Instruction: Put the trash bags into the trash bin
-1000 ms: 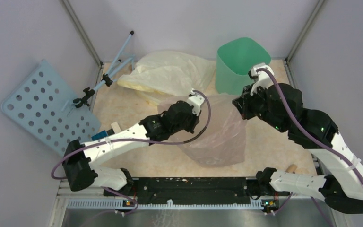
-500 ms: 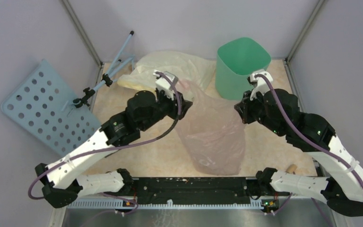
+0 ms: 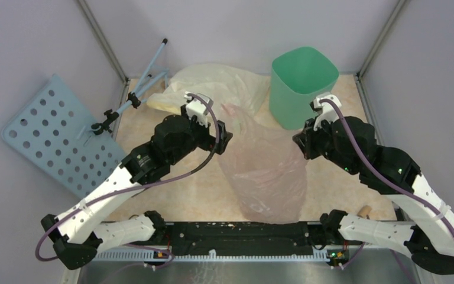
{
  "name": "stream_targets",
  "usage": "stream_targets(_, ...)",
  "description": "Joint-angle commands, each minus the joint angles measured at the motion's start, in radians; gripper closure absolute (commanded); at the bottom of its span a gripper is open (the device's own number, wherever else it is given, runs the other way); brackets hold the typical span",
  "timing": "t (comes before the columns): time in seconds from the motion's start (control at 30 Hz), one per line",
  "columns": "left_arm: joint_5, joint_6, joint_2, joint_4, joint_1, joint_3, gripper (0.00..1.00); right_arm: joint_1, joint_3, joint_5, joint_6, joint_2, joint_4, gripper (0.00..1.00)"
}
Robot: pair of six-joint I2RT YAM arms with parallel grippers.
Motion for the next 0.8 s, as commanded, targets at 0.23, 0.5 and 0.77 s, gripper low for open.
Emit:
stream_targets(0.23, 0.24, 0.002, 0.132, 0.18, 0.249, -0.075, 0.01, 0.007, -0.017, -0.082, -0.024, -0.008, 0.015, 1.0)
stream_targets(0.5, 0.366, -0.036, 0.21, 0.269, 0.31, -0.068, 0.27, 0.007, -0.023, -0.053, -0.03, -0.004, 0.032, 1.0)
stream_targets(0.77, 0.361, -0.006, 0.167, 0.294, 0.315, -0.045, 0.99, 0.008, -0.014, -0.025, -0.03, 0.018, 0.092, 1.0)
